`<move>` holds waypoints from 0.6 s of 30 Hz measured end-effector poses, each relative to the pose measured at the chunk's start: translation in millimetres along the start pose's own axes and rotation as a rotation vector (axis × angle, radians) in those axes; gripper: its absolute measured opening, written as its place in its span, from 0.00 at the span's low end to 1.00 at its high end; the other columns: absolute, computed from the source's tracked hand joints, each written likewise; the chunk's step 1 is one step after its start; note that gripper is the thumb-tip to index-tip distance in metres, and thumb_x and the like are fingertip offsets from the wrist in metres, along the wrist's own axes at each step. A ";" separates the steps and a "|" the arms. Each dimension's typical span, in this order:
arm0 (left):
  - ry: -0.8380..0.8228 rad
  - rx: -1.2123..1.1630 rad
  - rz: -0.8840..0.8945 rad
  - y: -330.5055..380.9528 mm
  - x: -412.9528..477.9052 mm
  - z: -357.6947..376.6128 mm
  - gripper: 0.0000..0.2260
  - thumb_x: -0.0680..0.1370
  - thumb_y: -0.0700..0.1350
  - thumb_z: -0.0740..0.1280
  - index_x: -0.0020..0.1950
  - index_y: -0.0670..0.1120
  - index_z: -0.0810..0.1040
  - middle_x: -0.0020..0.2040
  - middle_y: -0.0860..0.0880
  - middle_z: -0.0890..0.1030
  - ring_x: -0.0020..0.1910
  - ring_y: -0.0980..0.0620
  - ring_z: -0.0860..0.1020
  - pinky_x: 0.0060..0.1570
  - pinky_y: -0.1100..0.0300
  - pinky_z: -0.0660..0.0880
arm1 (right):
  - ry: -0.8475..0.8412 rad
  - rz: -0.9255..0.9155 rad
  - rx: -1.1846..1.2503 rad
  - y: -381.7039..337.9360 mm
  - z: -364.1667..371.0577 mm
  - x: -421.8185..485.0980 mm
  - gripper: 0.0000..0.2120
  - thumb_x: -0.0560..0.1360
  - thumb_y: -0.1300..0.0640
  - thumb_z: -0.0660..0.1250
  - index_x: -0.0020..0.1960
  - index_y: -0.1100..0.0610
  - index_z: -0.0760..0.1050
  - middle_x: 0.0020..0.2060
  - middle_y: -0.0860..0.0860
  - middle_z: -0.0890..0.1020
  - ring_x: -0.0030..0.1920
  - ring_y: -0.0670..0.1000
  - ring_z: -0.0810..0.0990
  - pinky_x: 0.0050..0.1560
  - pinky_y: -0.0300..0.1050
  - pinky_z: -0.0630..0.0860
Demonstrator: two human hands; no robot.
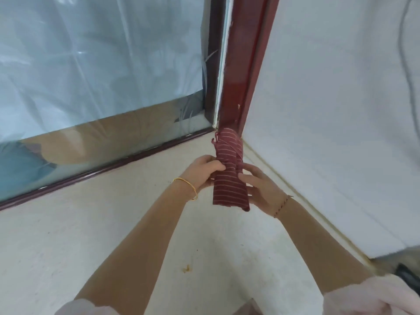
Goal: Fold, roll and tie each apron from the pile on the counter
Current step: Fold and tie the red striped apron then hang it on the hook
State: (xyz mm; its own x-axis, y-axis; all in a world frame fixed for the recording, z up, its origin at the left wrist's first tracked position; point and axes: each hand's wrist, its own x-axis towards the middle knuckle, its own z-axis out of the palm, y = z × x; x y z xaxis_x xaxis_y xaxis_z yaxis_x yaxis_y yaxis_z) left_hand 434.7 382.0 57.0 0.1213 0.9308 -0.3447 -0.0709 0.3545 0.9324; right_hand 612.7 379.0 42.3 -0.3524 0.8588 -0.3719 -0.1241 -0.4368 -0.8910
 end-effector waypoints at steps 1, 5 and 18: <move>-0.042 -0.035 0.024 13.6 0.6 4.8 0.04 0.77 0.37 0.63 0.50 0.42 0.75 0.49 0.42 0.79 0.49 0.46 0.78 0.53 0.53 0.78 | 0.009 -0.044 0.005 -11.7 -0.8 -5.0 0.18 0.76 0.60 0.65 0.65 0.54 0.69 0.48 0.53 0.81 0.47 0.53 0.82 0.44 0.49 0.80; -0.205 -0.061 0.070 79.9 -2.9 36.7 0.07 0.76 0.34 0.59 0.49 0.42 0.75 0.46 0.43 0.77 0.45 0.48 0.77 0.45 0.57 0.78 | 0.112 -0.276 0.016 -72.1 -8.7 -42.0 0.27 0.71 0.63 0.71 0.67 0.59 0.64 0.51 0.58 0.81 0.47 0.56 0.83 0.43 0.51 0.80; -0.438 -0.204 0.414 300.7 -53.0 137.6 0.07 0.78 0.37 0.58 0.41 0.44 0.71 0.37 0.47 0.73 0.37 0.50 0.74 0.47 0.56 0.75 | 0.427 -0.831 -0.298 -242.2 -16.1 -164.1 0.25 0.71 0.59 0.73 0.66 0.55 0.70 0.58 0.57 0.78 0.52 0.55 0.82 0.49 0.49 0.81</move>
State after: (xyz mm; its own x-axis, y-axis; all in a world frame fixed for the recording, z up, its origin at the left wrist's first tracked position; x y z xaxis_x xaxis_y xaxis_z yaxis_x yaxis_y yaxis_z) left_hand 543.2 427.2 370.6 0.4340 0.8871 0.1572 -0.3810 0.0226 0.9243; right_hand 715.5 348.2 315.0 0.1139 0.9125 0.3929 0.0790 0.3859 -0.9192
